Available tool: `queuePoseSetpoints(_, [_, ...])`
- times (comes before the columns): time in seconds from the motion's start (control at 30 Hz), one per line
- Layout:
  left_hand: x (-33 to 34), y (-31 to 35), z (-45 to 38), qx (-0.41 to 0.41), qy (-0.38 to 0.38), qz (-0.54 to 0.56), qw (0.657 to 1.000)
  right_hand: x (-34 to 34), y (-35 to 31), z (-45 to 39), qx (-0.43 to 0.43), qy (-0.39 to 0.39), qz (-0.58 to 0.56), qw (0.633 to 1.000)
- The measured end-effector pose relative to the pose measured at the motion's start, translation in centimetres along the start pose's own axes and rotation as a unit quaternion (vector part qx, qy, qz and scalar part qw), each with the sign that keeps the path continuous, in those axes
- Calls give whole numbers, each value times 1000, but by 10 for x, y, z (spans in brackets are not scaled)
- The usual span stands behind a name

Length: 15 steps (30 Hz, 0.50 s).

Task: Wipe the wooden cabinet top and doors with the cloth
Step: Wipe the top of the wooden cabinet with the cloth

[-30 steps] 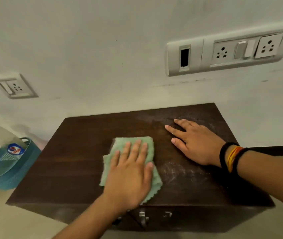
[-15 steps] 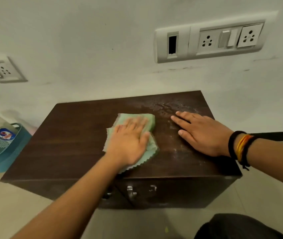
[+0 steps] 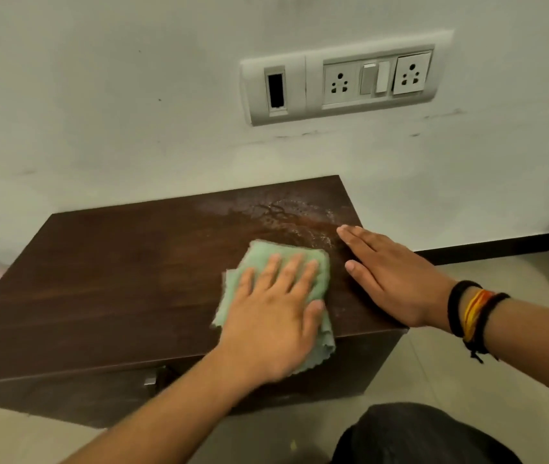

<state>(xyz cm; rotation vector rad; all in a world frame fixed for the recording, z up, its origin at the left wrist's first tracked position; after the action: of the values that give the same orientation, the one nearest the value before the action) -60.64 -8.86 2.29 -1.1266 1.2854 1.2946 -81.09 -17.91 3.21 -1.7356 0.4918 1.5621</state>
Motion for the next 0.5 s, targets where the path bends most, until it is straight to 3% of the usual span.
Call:
queuePoseSetpoints(0.07, [-4, 6, -48, 34, -5, 2, 999, 2, 1, -3, -3, 6, 0, 1000])
queuePoseSetpoints(0.13, [-13, -24, -84, -37, -12, -9, 999, 4, 4, -3, 19, 1, -11, 1000])
queuePoseSetpoints(0.2, [-5, -42, -67, -115, 3, -19, 993, 11, 7, -1, 35, 0, -52, 998])
queuePoseSetpoints(0.23, [-1, -28, -50, -116, 4, -26, 993, 13, 9, -1, 35, 4, -82, 996])
queuePoseSetpoints(0.33, [9, 37, -49, -1, 9, 11, 1000, 15, 15, -4, 21, 29, -166, 985])
queuePoseSetpoints(0.4, [3, 32, -93, 9, 3, 14, 1000, 16, 19, -4, 20, 37, -188, 981])
queuePoseSetpoints(0.5, [-4, -21, -110, -104, -4, 3, 995, 22, 18, -3, 27, 40, -210, 976])
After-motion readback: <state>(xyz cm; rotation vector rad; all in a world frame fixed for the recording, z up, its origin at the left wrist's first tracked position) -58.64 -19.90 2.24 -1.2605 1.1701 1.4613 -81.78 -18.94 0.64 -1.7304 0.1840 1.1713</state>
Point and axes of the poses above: each hand's wrist, its own z-axis away from the middle knuckle, its own x-axis out of the palm, y = z × x, the point moved 1 cm from there along -z, towards the middle knuckle, and after that the axes turned 9 degrees about -x, right-handed, at the moved point
